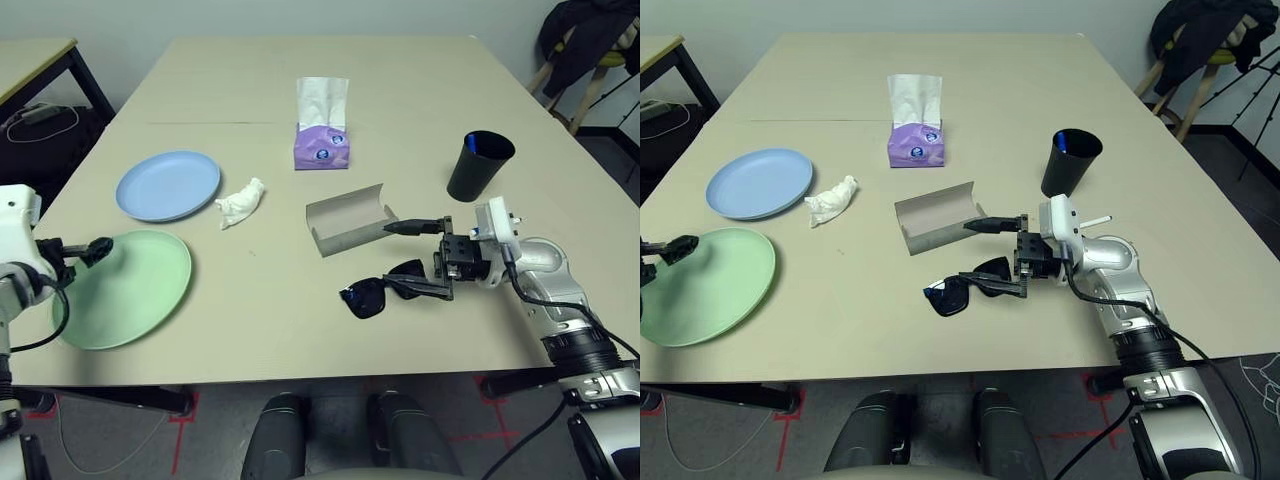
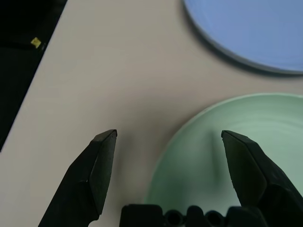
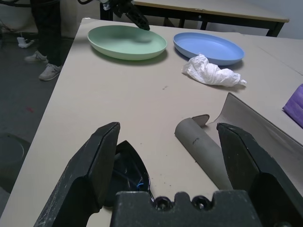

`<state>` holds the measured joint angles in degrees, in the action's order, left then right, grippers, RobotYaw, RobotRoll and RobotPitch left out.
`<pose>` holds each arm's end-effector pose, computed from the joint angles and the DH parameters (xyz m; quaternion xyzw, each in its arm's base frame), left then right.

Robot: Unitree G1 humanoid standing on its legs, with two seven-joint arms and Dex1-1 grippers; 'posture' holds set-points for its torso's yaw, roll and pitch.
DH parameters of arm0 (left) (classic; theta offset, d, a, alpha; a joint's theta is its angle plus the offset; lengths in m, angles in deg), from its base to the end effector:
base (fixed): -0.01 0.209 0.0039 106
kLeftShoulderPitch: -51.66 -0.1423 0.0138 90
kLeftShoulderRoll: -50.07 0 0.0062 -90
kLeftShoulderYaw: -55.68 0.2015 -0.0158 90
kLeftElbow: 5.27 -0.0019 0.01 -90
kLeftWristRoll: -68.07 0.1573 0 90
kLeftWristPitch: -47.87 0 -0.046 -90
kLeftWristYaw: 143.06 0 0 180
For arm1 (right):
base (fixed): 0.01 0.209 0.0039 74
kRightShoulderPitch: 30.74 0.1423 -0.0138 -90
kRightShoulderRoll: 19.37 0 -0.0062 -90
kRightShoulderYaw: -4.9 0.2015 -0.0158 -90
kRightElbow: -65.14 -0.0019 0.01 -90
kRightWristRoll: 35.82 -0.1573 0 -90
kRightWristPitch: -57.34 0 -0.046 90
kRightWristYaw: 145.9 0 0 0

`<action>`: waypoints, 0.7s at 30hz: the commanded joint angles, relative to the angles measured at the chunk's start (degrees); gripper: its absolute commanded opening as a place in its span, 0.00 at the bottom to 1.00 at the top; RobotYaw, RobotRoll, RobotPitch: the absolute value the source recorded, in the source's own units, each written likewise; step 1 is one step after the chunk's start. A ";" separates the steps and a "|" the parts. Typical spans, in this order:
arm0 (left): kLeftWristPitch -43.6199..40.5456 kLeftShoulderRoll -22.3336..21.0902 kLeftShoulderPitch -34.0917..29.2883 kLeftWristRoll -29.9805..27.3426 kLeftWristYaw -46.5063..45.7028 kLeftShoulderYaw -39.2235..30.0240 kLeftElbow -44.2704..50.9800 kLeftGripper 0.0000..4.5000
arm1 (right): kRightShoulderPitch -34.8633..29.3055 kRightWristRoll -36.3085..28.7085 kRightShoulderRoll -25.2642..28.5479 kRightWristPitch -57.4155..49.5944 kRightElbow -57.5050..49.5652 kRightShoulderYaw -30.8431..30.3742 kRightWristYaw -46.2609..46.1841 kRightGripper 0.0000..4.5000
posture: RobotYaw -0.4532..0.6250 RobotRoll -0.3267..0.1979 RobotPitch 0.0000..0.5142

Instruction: Organize and tidy the items on the table.

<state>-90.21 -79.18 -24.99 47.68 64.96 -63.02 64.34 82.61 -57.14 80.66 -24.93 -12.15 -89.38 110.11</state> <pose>0.2060 0.4277 0.1689 0.0051 0.2719 0.1256 0.9541 0.3026 -0.2163 0.1092 -0.1276 -0.0888 0.6390 0.7533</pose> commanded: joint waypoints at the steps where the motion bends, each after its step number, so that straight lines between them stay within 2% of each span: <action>1: -0.34 -0.97 -1.38 0.55 1.07 -0.91 -3.16 1.00 | -0.82 0.10 0.00 0.24 -1.55 -0.36 -0.66 1.00 | 0.55 0.62 0.18; 7: 0.41 -0.68 -3.72 0.50 2.40 -1.68 -5.07 1.00 | -0.95 0.22 -0.23 -0.13 -2.75 -0.65 -1.95 1.00 | 0.55 0.62 0.18; 10: 0.42 -0.55 -4.40 0.54 2.85 -1.95 -5.88 0.86 | -0.46 -0.01 -0.56 0.02 -2.50 -0.34 -2.60 1.00 | 0.54 0.62 0.18; 19: 0.24 -0.68 -4.88 0.04 4.19 -3.23 -5.68 0.07 | -0.31 0.41 -0.60 0.82 -1.69 -0.41 -2.82 1.00 | 0.55 0.62 0.17; 20: 0.21 -0.80 -4.74 -0.01 4.33 -3.43 -5.68 0.00 | -0.32 0.45 -0.61 0.91 -1.61 -0.43 -2.84 1.00 | 0.55 0.62 0.17; 21: 0.14 -0.96 -4.62 -0.15 4.57 -3.59 -5.49 0.00 | -0.30 0.51 -0.62 1.06 -1.43 -0.43 -2.85 1.00 | 0.55 0.62 0.17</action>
<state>-89.36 -79.49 -28.74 46.49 70.42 -66.91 59.98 82.38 -57.07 79.90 -24.54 -13.77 -89.41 107.24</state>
